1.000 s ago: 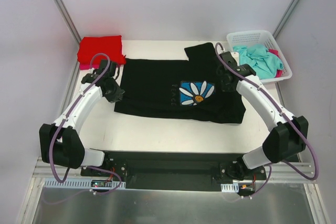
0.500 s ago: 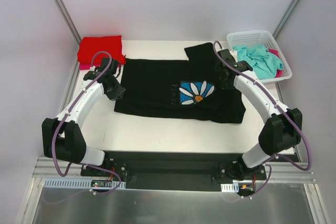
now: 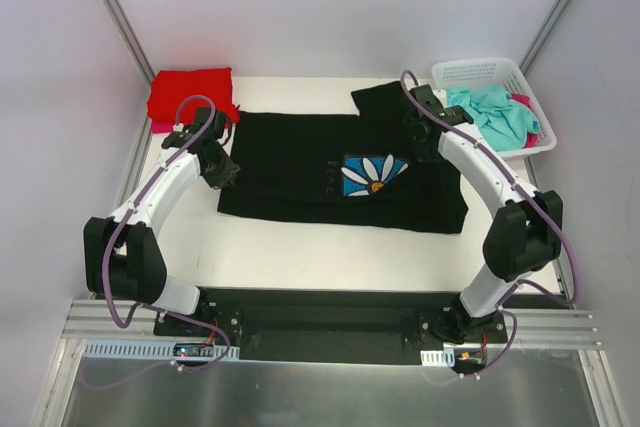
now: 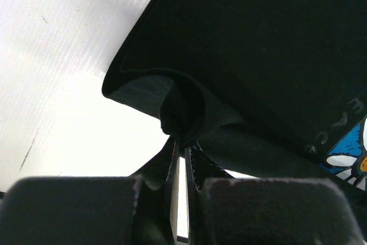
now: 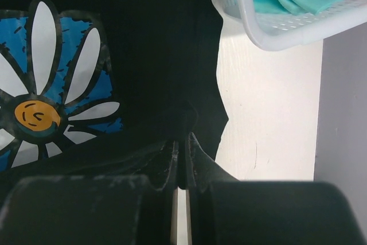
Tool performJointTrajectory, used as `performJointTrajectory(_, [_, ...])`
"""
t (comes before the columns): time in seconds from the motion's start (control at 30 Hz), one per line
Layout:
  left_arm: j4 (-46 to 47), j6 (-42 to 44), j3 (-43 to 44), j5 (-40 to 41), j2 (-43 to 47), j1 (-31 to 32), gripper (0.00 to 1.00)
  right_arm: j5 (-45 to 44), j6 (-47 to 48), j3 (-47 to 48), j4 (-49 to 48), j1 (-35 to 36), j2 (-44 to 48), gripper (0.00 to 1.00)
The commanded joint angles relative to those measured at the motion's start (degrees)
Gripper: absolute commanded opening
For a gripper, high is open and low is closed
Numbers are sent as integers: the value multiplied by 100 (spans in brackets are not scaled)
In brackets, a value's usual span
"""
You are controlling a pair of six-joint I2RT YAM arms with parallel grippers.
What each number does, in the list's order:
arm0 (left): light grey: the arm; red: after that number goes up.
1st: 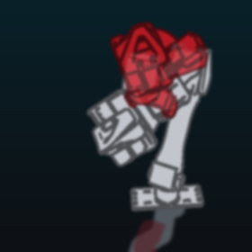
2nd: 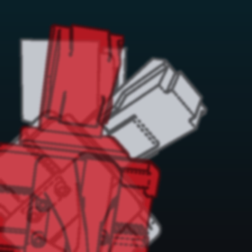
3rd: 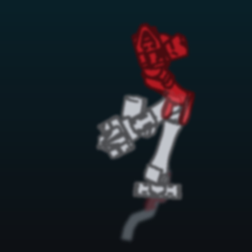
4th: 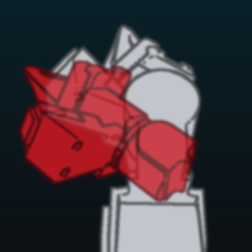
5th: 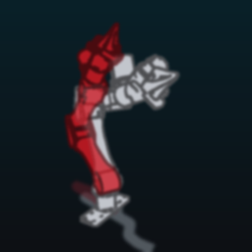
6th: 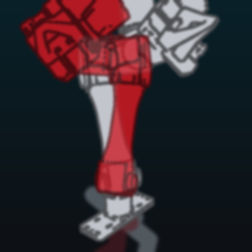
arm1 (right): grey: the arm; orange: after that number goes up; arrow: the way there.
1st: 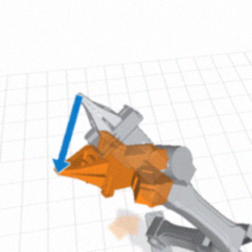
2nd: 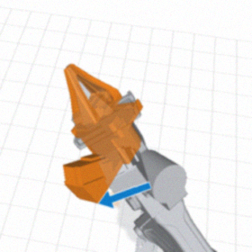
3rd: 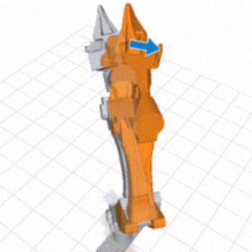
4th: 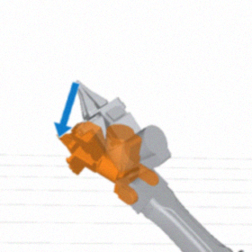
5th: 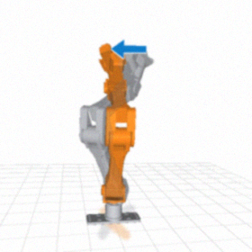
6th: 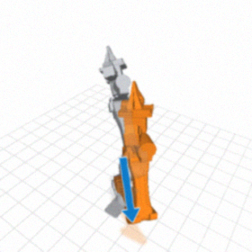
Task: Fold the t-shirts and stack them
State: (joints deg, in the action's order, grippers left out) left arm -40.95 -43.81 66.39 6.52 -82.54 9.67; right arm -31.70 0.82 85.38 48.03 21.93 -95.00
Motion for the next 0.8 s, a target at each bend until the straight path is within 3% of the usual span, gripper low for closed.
performJointTrajectory(0.0, [17, 57, 225, 95, -104, -18, 0, 59, 103, 303, -66, -40, -133, 1])
performJointTrajectory(0.77, [298, -31, 260, 156, -825, -18, 0, 50, 120, 619, -329, -128, -853, 1])
